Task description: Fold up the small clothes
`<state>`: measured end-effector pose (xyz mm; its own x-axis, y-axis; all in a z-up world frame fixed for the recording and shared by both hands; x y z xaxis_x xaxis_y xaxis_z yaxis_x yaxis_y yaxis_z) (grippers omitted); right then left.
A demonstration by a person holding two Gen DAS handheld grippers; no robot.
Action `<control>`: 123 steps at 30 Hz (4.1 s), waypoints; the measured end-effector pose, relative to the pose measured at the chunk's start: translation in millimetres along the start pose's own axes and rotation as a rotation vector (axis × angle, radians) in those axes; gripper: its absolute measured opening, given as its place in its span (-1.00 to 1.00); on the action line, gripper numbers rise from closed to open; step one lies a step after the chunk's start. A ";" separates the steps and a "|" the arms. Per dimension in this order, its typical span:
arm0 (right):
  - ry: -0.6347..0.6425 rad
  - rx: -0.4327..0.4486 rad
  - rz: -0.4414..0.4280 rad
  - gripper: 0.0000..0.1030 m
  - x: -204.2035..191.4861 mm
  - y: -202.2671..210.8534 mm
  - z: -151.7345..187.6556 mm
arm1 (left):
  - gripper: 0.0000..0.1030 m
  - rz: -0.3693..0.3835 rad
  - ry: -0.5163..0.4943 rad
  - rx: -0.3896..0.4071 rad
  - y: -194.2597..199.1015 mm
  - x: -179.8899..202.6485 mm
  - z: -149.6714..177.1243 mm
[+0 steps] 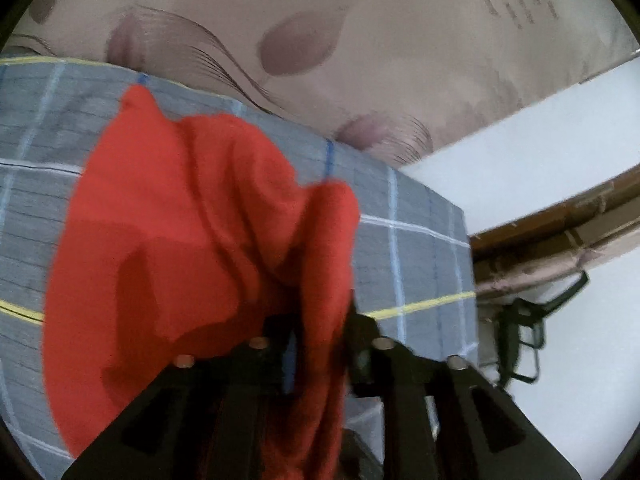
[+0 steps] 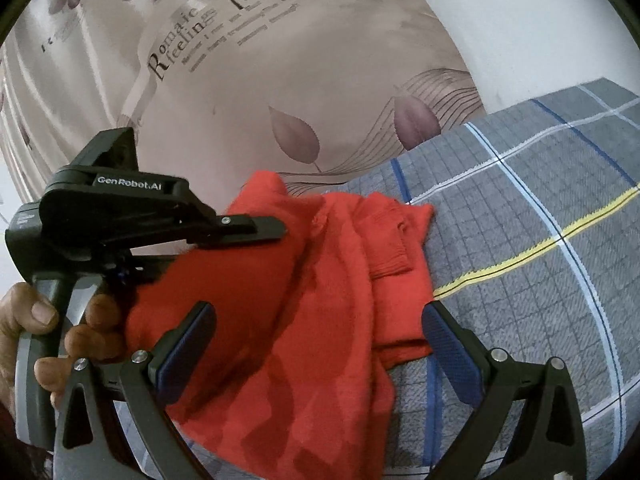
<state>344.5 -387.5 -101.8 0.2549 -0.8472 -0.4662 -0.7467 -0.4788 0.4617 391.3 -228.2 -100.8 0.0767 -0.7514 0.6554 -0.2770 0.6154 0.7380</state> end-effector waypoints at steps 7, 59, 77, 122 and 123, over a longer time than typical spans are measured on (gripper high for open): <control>-0.048 0.015 -0.022 0.99 7.5 3.9 -0.1 | -0.06 0.353 -0.032 -0.026 30.7 46.7 11.4; -0.033 -0.382 -0.238 -0.69 12.3 -51.6 -2.1 | 0.23 0.456 -0.333 0.021 56.6 -103.7 150.3; 0.008 -0.360 -0.056 -0.88 -25.3 3.7 56.6 | 0.23 0.423 -0.289 0.065 63.2 -117.7 150.3; -0.140 -0.216 -0.077 -0.73 85.7 -76.8 -53.5 | 0.25 0.400 -0.254 0.166 45.5 -113.0 109.8; -0.142 -0.206 -0.068 -0.67 86.5 -72.2 -54.0 | 0.25 0.397 -0.255 0.166 43.7 -109.7 108.0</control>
<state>453.7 -438.7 -134.7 0.2006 -0.7772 -0.5964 -0.5860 -0.5831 0.5628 267.3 -144.6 -157.8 -0.2961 -0.5139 0.8052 -0.3880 0.8350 0.3902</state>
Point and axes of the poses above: each gripper's, at about its wrist camera, not at the fingertips, and y roughly against the way its jaws point, x to its right, z to its underside, the point moved 6 cm from there along -y, roughly the way its jaws point, and after that the axes turned 10 degrees about y, right-handed, at the moved point
